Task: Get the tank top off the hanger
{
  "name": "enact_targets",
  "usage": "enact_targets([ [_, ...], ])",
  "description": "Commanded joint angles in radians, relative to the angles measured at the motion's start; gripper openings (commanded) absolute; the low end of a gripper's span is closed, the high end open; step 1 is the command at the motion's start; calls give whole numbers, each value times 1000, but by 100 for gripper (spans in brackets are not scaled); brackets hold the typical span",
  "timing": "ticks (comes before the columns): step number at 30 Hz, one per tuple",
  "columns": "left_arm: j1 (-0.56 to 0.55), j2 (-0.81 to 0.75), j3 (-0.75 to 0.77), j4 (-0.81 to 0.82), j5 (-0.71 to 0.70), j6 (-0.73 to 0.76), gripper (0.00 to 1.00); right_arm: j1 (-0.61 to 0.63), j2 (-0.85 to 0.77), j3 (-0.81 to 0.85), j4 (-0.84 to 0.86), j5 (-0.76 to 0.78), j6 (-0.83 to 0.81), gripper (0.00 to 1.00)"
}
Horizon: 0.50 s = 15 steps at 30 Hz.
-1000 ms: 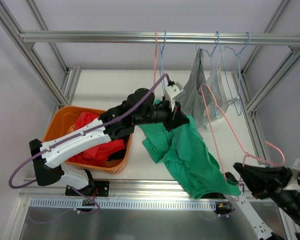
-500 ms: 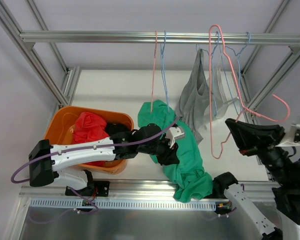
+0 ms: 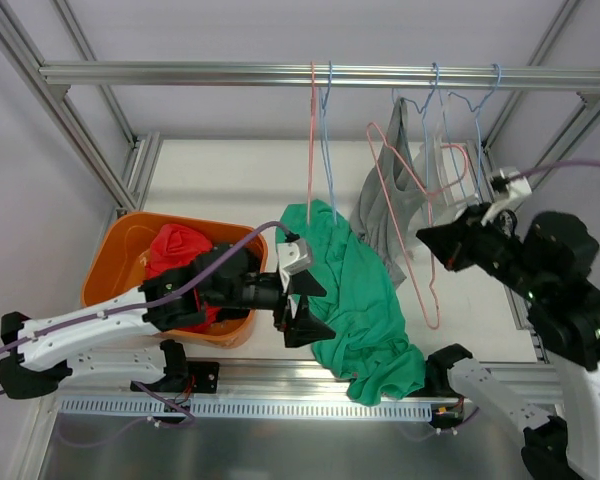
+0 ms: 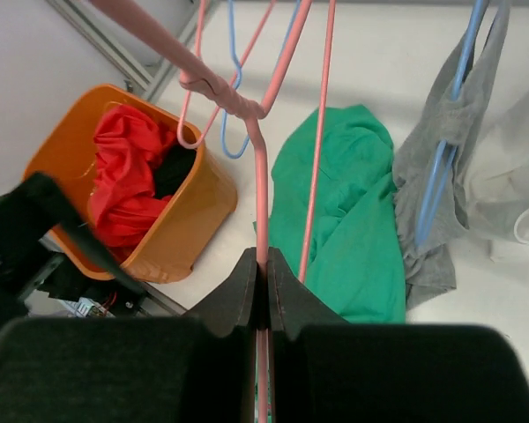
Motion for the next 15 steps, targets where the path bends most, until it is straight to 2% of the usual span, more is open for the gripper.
enact_targets([
  [1,-1,-90,13,-28,93,62,99,0,119,103,49,51,-21,0],
  [6,-1,-157,-16,-55,55,83,99,61,393,298,55,178,-41,0],
  [15,-1,-145,-27,-64,1,65,99,136,722,621,65,348,-68,0],
])
